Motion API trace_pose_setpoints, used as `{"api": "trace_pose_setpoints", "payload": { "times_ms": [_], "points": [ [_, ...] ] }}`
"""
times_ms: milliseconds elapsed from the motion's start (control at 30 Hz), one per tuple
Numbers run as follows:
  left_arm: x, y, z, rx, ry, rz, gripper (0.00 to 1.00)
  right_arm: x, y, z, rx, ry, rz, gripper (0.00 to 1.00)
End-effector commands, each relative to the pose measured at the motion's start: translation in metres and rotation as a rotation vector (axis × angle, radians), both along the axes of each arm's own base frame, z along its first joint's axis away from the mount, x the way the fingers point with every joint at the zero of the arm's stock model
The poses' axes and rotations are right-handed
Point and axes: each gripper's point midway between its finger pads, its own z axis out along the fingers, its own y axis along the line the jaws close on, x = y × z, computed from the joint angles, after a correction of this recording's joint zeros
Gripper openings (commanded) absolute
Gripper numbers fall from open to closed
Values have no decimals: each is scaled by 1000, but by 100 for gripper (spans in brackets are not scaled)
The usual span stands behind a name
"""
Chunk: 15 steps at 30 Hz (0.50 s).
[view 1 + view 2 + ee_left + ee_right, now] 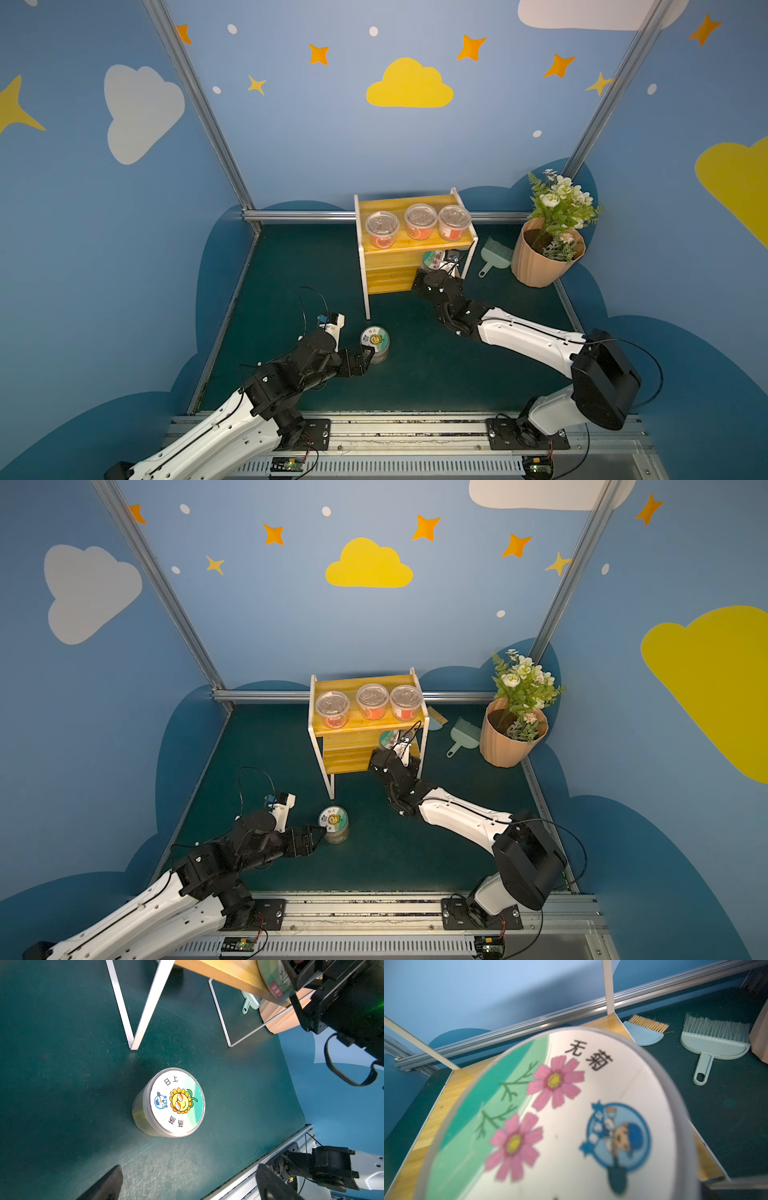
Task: Place the seed container on the shelf
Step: Place the seed jar on the shelf.
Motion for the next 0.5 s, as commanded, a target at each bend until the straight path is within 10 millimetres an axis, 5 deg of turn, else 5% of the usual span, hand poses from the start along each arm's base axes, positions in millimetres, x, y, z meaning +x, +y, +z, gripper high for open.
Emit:
{"api": "trace_pose_setpoints", "payload": {
  "times_ms": [0,467],
  "points": [
    [-3,4,-5,9,14,3,100,-8,-3,8,63,-17,-10,95],
    [-5,6,-6,8,12,4,100,3,12,17,82,-21,-3,81]
  ]
}}
